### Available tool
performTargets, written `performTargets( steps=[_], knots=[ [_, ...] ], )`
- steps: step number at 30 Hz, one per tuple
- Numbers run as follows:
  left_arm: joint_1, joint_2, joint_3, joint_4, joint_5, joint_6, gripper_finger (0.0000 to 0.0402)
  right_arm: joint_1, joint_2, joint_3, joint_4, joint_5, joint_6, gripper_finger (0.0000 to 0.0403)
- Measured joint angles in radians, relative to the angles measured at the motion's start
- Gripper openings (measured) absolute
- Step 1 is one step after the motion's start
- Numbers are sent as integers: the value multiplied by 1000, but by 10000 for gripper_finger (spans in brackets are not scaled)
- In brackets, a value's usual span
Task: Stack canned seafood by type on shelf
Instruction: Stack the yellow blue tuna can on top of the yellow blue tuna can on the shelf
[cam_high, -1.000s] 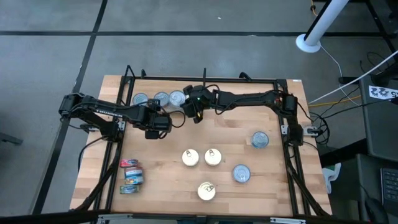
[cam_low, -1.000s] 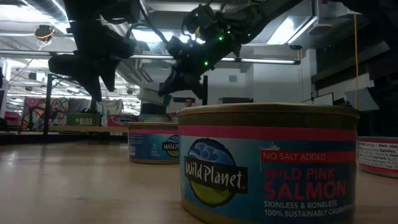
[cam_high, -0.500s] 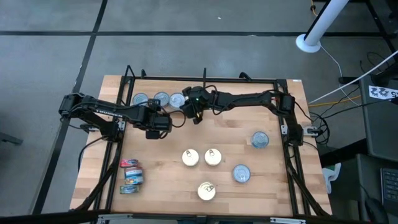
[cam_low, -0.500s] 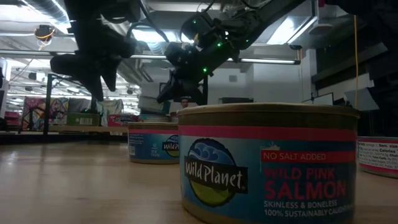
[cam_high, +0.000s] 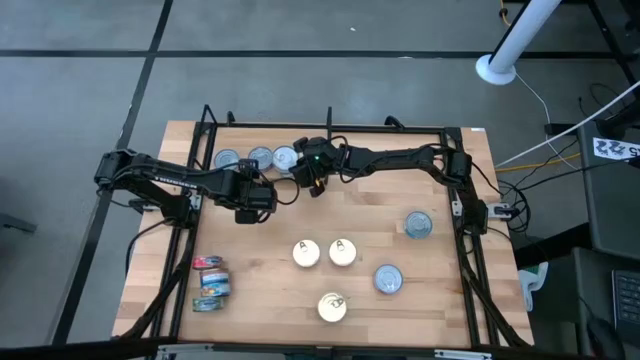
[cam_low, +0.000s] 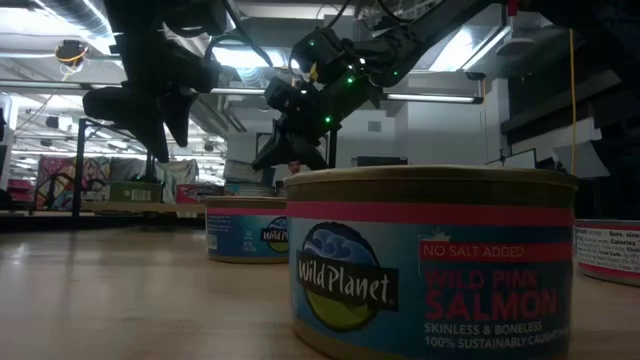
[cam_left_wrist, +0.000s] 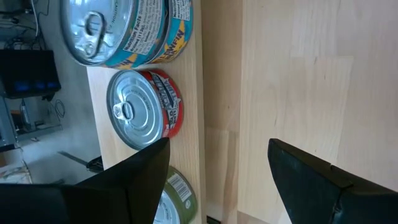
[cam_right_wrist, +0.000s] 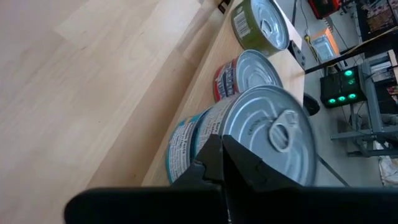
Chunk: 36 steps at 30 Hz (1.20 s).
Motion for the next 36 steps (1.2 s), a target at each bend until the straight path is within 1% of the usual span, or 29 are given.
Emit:
performTargets(
  steps=[10, 14, 21, 24, 31, 36],
  knots=[
    [0, 0, 0, 0, 0, -1, 269, 0, 0, 0, 0, 1, 0, 0],
    [0, 0, 0, 0, 0, -2, 269, 0, 0, 0, 1, 25, 0, 0],
    [0, 0, 0, 0, 0, -3, 269, 0, 0, 0, 2, 26, 0, 3],
    [0, 0, 0, 0, 0, -3, 269, 0, 0, 0, 3, 27, 0, 20],
    [0, 0, 0, 0, 0, -17, 269, 1, 0, 0, 12, 31, 0, 92],
    [0, 0, 0, 0, 0, -25, 269, 1, 0, 0, 15, 31, 0, 116]
  ],
)
